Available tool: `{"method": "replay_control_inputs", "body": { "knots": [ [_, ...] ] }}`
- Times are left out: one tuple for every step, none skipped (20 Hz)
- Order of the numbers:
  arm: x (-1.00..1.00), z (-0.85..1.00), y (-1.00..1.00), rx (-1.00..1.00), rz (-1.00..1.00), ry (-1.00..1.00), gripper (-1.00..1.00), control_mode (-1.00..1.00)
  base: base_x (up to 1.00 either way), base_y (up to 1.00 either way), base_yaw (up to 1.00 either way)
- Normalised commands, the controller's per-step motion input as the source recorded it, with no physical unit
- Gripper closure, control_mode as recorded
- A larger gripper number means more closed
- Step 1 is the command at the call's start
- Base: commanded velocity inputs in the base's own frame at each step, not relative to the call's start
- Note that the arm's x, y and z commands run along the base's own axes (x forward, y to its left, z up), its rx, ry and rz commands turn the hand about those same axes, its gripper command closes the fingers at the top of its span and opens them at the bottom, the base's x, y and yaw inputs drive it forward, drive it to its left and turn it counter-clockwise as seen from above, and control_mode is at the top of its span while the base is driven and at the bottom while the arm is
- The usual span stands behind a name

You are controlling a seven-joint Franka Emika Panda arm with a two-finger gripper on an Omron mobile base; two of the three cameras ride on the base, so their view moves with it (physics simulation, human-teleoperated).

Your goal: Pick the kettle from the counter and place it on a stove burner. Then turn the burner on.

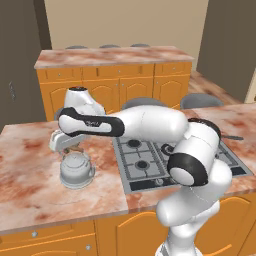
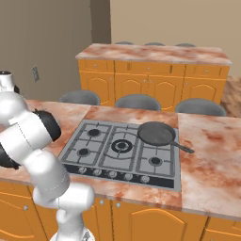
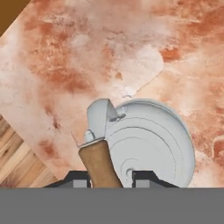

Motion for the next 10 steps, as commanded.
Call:
{"method": "replay_control_inputs", "body": {
  "knots": [
    [-0.07,0.6,-0.35,0.0,-0.27,-0.08,1.0,-1.0,0.0,0.0,0.0],
    [0.0,0.65,-0.39,0.0,-0.29,-0.08,1.0,-1.0,0.0,0.0,0.0],
    [0.0,0.64,-0.37,0.01,-0.29,-0.06,1.0,-1.0,0.0,0.0,0.0],
    [0.0,0.64,-0.38,0.02,-0.3,-0.04,1.0,-1.0,0.0,0.0,0.0],
    [0.0,0.64,-0.41,0.04,-0.31,-0.01,1.0,-1.0,0.0,0.0,0.0],
    [0.0,0.61,-0.44,0.04,-0.31,0.0,1.0,-1.0,0.0,0.0,0.0],
    [0.0,0.59,-0.48,0.05,-0.35,0.0,1.0,-1.0,0.0,0.0,0.0],
    [-0.04,0.51,-0.55,0.07,-0.4,0.0,1.0,-1.0,0.0,0.0,0.0],
    [-0.06,0.48,-0.57,0.08,-0.42,0.0,1.0,-1.0,0.0,0.0,0.0],
    [-0.09,0.45,-0.59,0.09,-0.44,0.0,1.0,-1.0,0.0,0.0,0.0]
  ]
}}
